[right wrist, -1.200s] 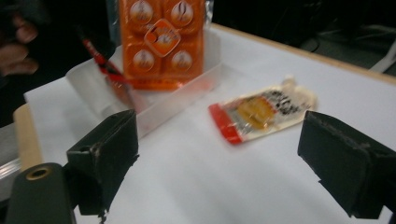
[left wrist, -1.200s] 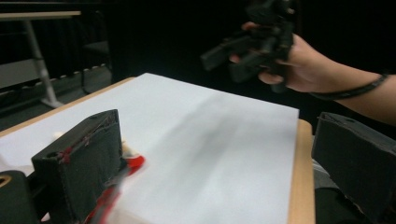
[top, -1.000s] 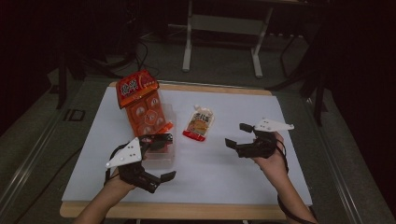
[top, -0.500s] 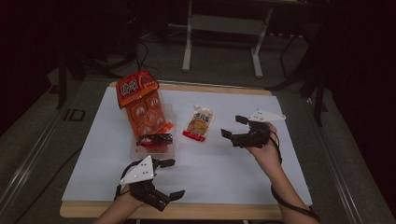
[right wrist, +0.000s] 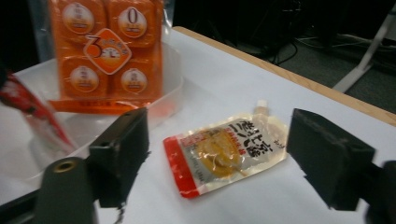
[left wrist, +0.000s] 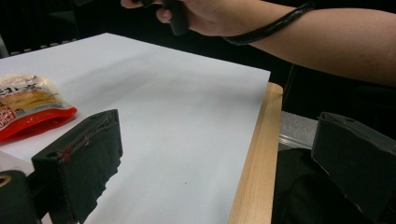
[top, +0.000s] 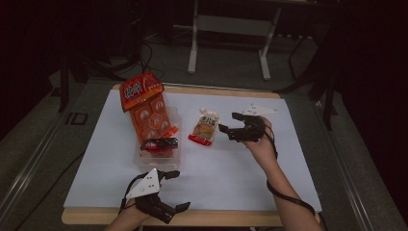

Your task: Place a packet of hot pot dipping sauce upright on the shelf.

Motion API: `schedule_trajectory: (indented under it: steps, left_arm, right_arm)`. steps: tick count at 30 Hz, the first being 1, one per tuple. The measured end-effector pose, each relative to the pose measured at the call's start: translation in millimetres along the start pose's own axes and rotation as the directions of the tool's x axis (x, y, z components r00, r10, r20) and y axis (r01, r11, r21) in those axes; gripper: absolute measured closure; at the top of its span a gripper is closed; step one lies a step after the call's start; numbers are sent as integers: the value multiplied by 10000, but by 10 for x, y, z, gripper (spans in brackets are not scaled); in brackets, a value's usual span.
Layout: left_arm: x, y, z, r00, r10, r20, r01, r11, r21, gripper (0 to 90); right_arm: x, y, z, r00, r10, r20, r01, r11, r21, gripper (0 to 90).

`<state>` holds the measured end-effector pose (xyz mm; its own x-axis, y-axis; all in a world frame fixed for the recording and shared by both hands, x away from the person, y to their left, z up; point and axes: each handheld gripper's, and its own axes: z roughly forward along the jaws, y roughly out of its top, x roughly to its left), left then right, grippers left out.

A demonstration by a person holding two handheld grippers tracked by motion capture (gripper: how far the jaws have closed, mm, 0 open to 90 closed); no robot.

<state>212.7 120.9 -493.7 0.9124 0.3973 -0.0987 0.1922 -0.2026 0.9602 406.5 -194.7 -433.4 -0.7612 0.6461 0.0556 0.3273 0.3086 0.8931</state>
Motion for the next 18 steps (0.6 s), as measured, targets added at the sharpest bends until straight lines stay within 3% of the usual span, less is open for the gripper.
schedule_trajectory:
  steps: [9, 18]
  left_arm:
    - [-35, -84, -1, 9999, -107, 72, 106, 9999, 104, 25]
    - [-62, -136, -86, 9992, -83, -379, 87, 9999, 106, 25]
  right_arm:
    - [-125, 21, 341, 10000, 45, 64, -49, 9981, 614, 307]
    - [-282, -29, 667, 9988, 150, 457, -204, 9928, 1184, 346]
